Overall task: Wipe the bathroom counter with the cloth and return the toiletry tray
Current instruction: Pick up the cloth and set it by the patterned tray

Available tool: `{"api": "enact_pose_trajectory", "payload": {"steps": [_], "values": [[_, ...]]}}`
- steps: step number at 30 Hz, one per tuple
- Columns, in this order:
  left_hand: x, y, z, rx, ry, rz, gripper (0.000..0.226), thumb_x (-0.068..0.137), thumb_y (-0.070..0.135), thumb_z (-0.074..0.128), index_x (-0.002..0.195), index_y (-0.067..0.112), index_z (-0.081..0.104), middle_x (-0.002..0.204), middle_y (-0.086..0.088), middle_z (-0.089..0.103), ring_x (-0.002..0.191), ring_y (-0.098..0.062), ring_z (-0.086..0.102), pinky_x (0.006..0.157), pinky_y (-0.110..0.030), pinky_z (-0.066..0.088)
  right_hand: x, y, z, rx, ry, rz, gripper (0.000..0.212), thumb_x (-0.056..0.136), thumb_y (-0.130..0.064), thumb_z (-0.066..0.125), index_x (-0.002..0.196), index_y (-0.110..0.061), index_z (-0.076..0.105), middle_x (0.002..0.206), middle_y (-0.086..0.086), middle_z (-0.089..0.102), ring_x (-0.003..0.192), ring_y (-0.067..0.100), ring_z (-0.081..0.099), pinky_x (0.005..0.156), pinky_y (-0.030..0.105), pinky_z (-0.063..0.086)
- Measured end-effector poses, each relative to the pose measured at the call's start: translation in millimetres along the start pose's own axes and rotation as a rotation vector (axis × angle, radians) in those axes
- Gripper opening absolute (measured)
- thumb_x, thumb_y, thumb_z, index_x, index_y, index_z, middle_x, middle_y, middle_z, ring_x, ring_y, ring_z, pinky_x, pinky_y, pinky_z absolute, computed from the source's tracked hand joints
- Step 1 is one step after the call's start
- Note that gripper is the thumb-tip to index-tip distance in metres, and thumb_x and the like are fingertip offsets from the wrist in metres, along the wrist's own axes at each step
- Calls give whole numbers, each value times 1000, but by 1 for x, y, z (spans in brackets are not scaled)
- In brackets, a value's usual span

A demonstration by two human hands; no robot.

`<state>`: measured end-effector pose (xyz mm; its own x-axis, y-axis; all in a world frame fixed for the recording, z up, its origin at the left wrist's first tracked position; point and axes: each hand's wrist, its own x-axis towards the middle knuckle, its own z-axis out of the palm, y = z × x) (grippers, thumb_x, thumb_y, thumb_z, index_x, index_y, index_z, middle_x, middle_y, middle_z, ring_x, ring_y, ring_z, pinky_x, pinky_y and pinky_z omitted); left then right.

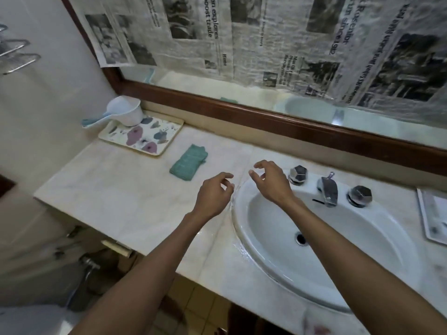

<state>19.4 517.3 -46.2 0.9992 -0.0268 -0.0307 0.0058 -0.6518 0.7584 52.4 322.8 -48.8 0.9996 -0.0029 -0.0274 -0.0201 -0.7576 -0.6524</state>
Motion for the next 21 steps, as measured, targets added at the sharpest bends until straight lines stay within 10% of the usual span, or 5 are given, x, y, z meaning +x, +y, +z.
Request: {"api": "enact_pose_trajectory", "payload": {"steps": [21], "values": [[184,-177,-59,340,-26,-301,72,95,43,55,154,12,26,150,-15,37,135,-37,38,103,-50,41,147,-40,174,-17,-84,29,41,97,-34,54,131,-11,51,139,7,45,131,28,42,104,44,40]]}}
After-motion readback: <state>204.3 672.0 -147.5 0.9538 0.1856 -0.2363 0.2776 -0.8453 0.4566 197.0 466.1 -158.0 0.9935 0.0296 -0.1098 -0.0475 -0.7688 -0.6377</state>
